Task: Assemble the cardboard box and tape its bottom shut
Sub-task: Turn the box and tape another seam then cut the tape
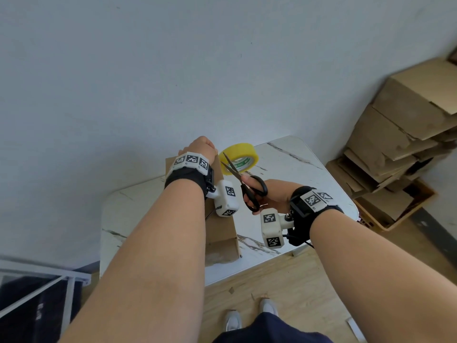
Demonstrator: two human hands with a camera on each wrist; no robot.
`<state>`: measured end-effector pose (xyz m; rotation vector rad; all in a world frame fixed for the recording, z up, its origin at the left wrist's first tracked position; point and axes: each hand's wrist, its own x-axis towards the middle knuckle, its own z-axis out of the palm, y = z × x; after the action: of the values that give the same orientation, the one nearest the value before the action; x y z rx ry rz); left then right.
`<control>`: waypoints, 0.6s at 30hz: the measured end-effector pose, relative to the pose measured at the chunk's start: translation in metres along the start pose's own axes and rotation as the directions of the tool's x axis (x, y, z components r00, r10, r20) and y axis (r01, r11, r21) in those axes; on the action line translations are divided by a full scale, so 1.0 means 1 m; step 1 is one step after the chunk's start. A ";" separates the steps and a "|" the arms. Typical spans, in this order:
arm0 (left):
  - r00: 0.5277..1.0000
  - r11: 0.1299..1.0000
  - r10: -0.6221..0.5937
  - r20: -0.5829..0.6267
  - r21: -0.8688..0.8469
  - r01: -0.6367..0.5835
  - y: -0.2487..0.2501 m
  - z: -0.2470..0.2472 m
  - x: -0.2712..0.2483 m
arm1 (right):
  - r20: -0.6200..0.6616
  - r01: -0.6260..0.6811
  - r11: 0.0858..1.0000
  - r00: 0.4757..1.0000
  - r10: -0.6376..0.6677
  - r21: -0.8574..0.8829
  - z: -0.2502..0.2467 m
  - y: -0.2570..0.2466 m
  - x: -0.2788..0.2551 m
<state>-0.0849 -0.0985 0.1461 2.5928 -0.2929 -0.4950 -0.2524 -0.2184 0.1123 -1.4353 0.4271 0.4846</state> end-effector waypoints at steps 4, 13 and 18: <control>1.000 1.000 -0.014 0.018 0.006 0.014 0.002 -0.001 -0.002 | -0.069 0.003 1.000 0.998 -0.002 0.021 0.007 -0.014 0.008; 0.997 0.998 -0.065 0.029 0.000 0.065 0.009 -0.004 -0.001 | -0.100 -0.018 0.997 0.995 0.025 0.073 0.001 -0.023 0.021; 0.994 0.998 0.044 0.096 0.030 -0.047 0.023 -0.009 0.000 | -0.100 -0.034 0.999 0.994 0.036 0.020 -0.004 -0.022 0.022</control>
<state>-0.0843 -0.1141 0.1649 2.5914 -0.3936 -0.6031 -0.2219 -0.2230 0.1182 -1.4405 0.5373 0.4369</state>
